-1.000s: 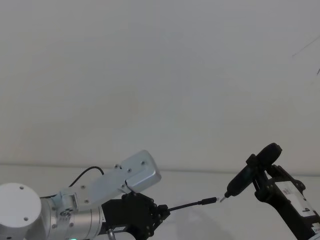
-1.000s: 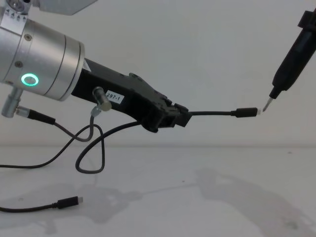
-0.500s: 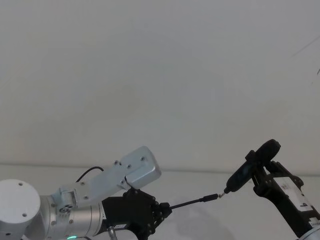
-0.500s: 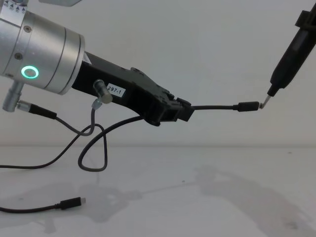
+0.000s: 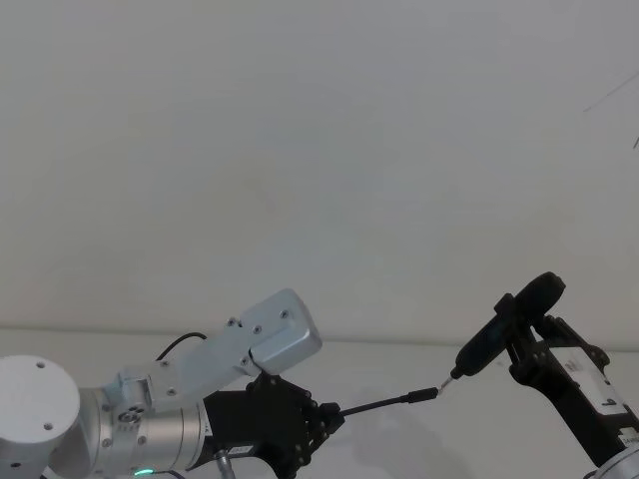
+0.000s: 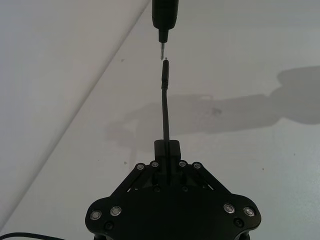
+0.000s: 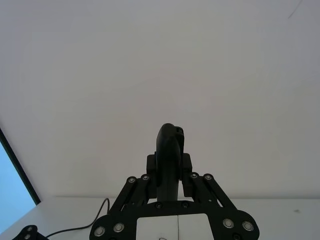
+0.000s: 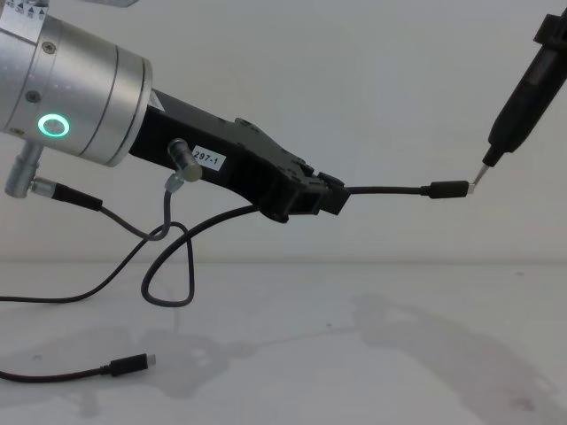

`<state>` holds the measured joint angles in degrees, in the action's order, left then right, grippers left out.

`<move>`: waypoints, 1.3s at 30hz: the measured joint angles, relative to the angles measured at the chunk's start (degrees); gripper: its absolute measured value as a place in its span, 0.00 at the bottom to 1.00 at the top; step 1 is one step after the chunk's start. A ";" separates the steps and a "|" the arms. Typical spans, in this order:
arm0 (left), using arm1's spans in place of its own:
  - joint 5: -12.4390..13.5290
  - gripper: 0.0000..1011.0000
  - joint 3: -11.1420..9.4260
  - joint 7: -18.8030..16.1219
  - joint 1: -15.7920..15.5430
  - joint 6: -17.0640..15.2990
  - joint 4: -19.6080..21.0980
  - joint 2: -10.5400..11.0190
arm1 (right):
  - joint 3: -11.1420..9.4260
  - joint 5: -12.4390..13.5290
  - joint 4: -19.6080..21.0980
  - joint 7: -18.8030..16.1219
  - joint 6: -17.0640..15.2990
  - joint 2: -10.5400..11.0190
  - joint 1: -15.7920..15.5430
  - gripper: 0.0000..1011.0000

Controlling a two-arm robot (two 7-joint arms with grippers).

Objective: Pick up the data cable with the one hand.

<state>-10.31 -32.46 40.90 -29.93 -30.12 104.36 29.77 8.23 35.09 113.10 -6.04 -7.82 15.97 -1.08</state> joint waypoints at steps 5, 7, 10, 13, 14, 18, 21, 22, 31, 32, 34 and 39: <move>-0.04 0.04 0.00 0.03 -0.02 0.00 0.00 0.00 | 0.26 0.27 0.05 -0.01 0.01 0.21 0.09 0.27; -0.05 0.04 0.00 0.04 -0.03 -0.01 0.00 0.00 | 0.45 0.45 0.17 -0.04 -0.01 0.38 0.10 0.27; -0.07 0.04 0.00 0.05 -0.05 0.00 0.00 0.00 | 0.75 0.67 0.43 -0.12 -0.21 0.66 0.09 0.27; -0.08 0.04 0.01 0.05 -0.06 -0.01 0.00 0.00 | 0.90 0.79 0.58 -0.19 -0.37 0.82 0.07 0.27; -0.09 0.04 0.00 0.05 -0.06 -0.01 0.00 0.00 | 1.01 0.85 0.67 -0.22 -0.45 0.92 0.05 0.27; -0.12 0.04 0.00 0.05 -0.06 -0.01 0.00 0.00 | 1.19 0.94 0.84 -0.23 -0.56 1.22 -0.02 0.27; -0.12 0.04 0.00 0.05 -0.06 0.00 0.00 0.00 | 1.26 0.97 0.97 -0.24 -0.61 1.40 -0.06 0.27; -0.12 0.04 0.00 0.05 -0.06 -0.01 0.00 0.00 | 1.30 0.99 1.03 -0.22 -0.63 1.50 -0.08 0.27; -0.12 0.04 0.00 0.05 -0.06 0.00 0.00 0.00 | 1.40 1.02 1.46 0.16 -0.57 2.13 -0.33 0.27; -0.12 0.04 0.00 0.05 -0.06 0.00 0.00 0.00 | 1.39 1.02 1.48 0.22 -0.56 2.15 -0.36 0.27; -0.12 0.04 0.00 0.05 -0.06 0.00 0.00 0.00 | 1.31 0.94 1.62 0.41 -0.51 2.27 -0.46 0.27; -0.11 0.04 0.00 0.04 -0.06 0.00 0.00 0.00 | 1.06 0.68 1.86 0.58 -0.42 2.46 -0.70 0.27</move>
<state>-10.43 -32.46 40.94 -29.99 -30.12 104.36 29.77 9.29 35.77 114.96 -5.46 -8.24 18.43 -1.78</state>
